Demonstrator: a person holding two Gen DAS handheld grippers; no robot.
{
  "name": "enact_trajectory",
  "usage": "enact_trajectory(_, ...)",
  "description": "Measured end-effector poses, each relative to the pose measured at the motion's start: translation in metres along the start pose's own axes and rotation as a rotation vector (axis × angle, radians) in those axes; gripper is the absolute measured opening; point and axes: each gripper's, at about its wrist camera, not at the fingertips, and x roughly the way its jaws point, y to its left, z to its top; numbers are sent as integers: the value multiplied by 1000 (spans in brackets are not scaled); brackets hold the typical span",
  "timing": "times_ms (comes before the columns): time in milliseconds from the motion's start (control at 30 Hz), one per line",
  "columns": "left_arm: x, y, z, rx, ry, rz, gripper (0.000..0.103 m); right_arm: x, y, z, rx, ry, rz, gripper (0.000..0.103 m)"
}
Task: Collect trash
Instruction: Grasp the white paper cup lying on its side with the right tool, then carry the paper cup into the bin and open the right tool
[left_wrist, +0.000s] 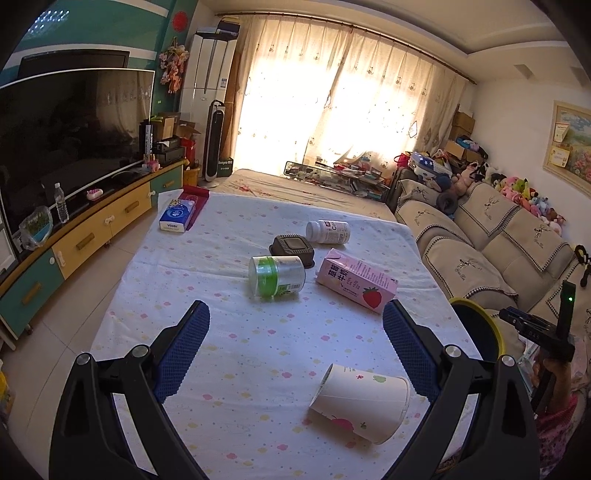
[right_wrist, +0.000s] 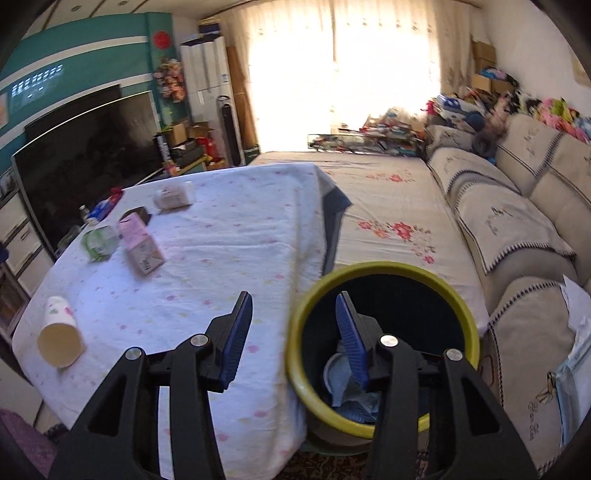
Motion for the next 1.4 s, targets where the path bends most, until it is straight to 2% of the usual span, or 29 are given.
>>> enact_trajectory(200, -4, 7, -5, -15, -3, 13, 93, -11, 76, 1, -208, -24, 229, 46)
enact_trajectory(300, -6, 12, -6, -24, -6, 18, 93, -4, 114, -4, -305, -12, 316, 46)
enact_trajectory(567, -15, 23, -9, -46, -18, 30, 93, 37, 187, -29, -441, 106, 441, 46)
enact_trajectory(967, -14, 34, -16, -73, -4, 33, 93, 69, 238, -29, -511, 163, 508, 46)
enact_trajectory(1033, -12, 35, -17, -76, 1, 32, 93, 72, 241, -28, -508, 173, 509, 38)
enact_trajectory(1100, -10, 35, -18, -78, 7, 32, 93, 74, 242, -28, -498, 180, 505, 8)
enact_trajectory(1133, -9, 35, -18, -79, 10, 31, 93, 74, 240, -27, -487, 182, 506, 4)
enact_trajectory(1400, 5, 22, -16, -47, 30, -10, 93, 57, 210, -10, -374, 120, 461, 2)
